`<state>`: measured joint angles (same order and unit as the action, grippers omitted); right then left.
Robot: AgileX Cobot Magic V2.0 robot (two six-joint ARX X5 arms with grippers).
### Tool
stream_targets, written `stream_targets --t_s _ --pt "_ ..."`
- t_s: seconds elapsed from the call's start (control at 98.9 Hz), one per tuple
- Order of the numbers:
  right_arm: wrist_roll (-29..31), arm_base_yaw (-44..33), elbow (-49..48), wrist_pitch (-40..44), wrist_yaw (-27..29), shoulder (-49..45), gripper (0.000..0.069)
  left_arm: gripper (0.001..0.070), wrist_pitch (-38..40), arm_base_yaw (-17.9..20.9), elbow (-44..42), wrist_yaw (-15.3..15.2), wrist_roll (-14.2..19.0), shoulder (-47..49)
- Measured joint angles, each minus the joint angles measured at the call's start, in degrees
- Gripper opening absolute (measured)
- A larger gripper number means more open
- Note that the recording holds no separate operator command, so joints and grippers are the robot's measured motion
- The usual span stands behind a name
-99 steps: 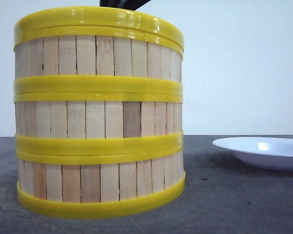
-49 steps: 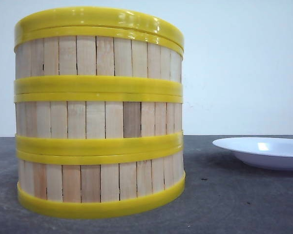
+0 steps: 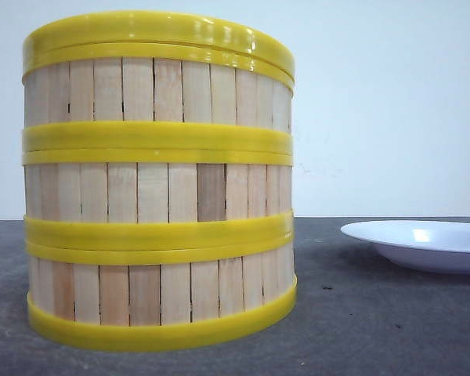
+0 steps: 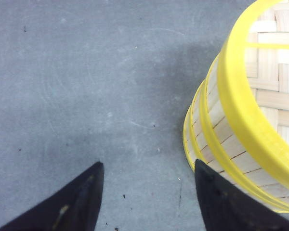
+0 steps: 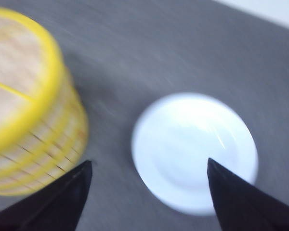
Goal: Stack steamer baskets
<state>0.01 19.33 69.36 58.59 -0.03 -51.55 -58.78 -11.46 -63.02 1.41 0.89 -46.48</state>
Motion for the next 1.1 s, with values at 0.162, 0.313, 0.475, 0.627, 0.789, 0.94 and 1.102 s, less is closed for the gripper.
stream_targets --t_s 0.162,0.313,0.475,0.627,0.789,0.94,1.102 --pt "1.40 -5.84 -12.13 0.50 -4.20 8.50 0.0469 0.0356 -0.07 0.00 1.22 0.00 0.00 0.00" --pt "2.84 -8.15 -18.23 0.52 -4.39 14.97 0.0469 0.0356 -0.09 0.00 2.91 0.00 0.00 0.00" --pt "3.19 -8.24 -19.06 0.90 -3.17 17.42 0.0469 0.0356 -0.17 0.00 4.63 0.00 0.02 0.00" --pt "3.32 -8.24 -19.06 0.96 -2.97 17.11 0.0465 0.0347 -0.15 0.00 4.72 0.00 0.24 0.00" --pt "3.54 -8.24 -19.06 0.96 -2.95 17.07 0.0119 0.0080 -0.13 0.00 4.72 0.00 1.09 0.00" --pt "3.52 -8.24 -19.06 0.72 -2.78 17.07 0.0022 0.0018 -0.17 0.00 4.72 0.00 1.60 0.00" --pt "3.54 -8.24 -19.06 0.70 -2.91 17.07 0.0012 0.0015 -0.13 0.00 4.72 0.00 1.70 0.00"
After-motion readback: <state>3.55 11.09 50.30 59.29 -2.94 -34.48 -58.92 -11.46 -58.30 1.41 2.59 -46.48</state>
